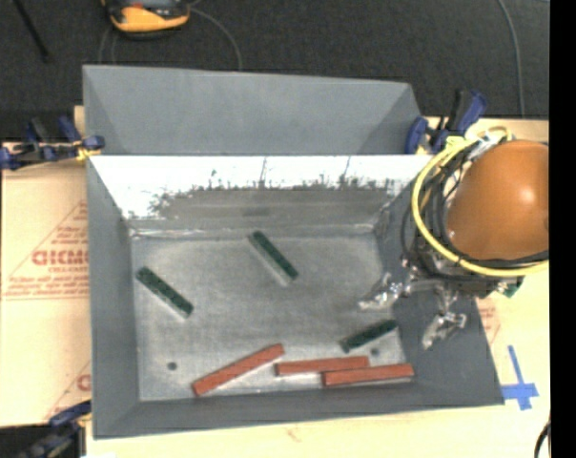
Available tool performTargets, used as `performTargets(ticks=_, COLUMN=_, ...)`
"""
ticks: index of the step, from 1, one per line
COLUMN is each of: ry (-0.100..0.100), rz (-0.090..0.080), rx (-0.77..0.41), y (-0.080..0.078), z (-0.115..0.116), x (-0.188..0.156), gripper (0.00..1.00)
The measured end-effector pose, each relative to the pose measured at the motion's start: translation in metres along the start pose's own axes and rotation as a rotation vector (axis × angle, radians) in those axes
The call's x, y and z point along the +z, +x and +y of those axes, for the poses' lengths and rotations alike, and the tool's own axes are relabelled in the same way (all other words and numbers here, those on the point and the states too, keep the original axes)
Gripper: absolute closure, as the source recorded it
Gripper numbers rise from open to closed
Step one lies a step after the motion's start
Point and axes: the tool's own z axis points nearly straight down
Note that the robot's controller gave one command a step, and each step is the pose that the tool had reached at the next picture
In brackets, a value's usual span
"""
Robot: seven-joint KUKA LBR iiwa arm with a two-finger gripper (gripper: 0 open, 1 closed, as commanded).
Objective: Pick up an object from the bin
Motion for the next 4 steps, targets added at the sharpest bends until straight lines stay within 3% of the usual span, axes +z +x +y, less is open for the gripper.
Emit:
performTargets(ticks=1, ry=0.003, rz=0.013, rx=0.003, y=-0.015, z=-0.005, x=0.098, gripper=1.00)
performTargets(ticks=2, ry=0.003, rz=0.013, rx=0.003, y=-0.015, z=-0.005, x=0.098, gripper=1.00)
performTargets(ticks=3, ry=0.003, rz=0.000, rx=0.048, y=-0.014, z=0.000, x=-0.035, gripper=1.00)
performTargets(ticks=4, ry=0.001, rz=-0.001, rx=0.048, y=-0.014, z=0.000, x=-0.035, gripper=0.00)
